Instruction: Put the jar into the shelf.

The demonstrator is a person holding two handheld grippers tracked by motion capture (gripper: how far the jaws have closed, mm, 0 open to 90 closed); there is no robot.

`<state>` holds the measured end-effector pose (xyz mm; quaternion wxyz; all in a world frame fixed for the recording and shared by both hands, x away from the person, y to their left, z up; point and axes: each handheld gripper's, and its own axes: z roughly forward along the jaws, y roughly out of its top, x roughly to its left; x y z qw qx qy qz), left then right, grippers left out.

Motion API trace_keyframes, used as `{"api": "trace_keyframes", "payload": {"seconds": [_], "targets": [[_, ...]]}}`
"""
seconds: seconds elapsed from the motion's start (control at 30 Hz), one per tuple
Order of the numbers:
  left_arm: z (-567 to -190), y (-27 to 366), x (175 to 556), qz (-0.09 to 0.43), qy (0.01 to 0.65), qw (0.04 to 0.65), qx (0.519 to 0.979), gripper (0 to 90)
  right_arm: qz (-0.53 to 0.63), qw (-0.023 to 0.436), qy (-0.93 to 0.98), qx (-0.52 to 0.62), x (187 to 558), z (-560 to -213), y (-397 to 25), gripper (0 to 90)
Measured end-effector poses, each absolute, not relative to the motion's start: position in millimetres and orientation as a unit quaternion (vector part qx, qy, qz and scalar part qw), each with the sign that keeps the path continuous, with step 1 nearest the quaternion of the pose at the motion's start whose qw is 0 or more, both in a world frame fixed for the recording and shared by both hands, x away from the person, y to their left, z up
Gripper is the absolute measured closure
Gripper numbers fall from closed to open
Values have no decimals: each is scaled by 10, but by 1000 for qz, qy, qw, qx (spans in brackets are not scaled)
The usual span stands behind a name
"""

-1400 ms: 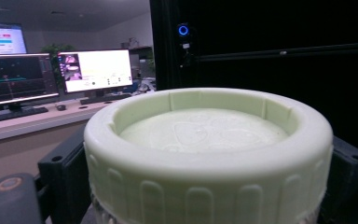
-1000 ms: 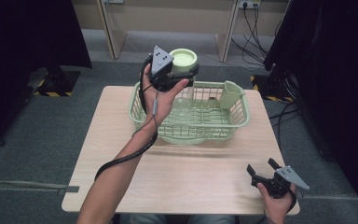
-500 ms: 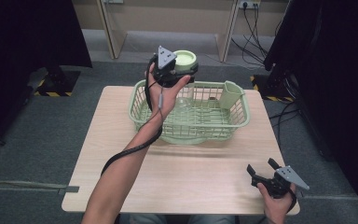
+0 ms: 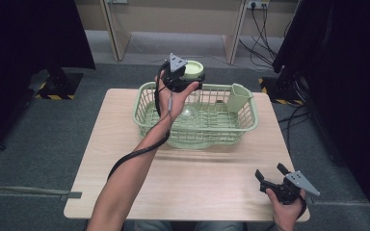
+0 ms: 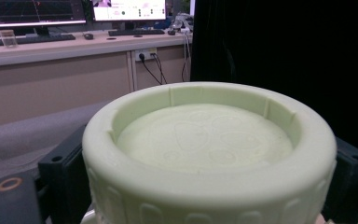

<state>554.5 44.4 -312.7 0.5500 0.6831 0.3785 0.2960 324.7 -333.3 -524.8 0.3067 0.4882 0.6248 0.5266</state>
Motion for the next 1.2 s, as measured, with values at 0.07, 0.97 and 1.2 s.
{"api": "trace_keyframes", "payload": {"seconds": [0.07,0.97,1.2], "targets": [[-3162,432,5572,293,381,547,685,106,527,307,625,488,3247,-5248,-3333,14],[-3599,265,5679,262,387,507,724,106,528,307,624,487,3245,-5249,-3335,14],[-3711,264,5683,261,385,504,728,106,528,307,625,487,3246,-5249,-3334,14]]}}
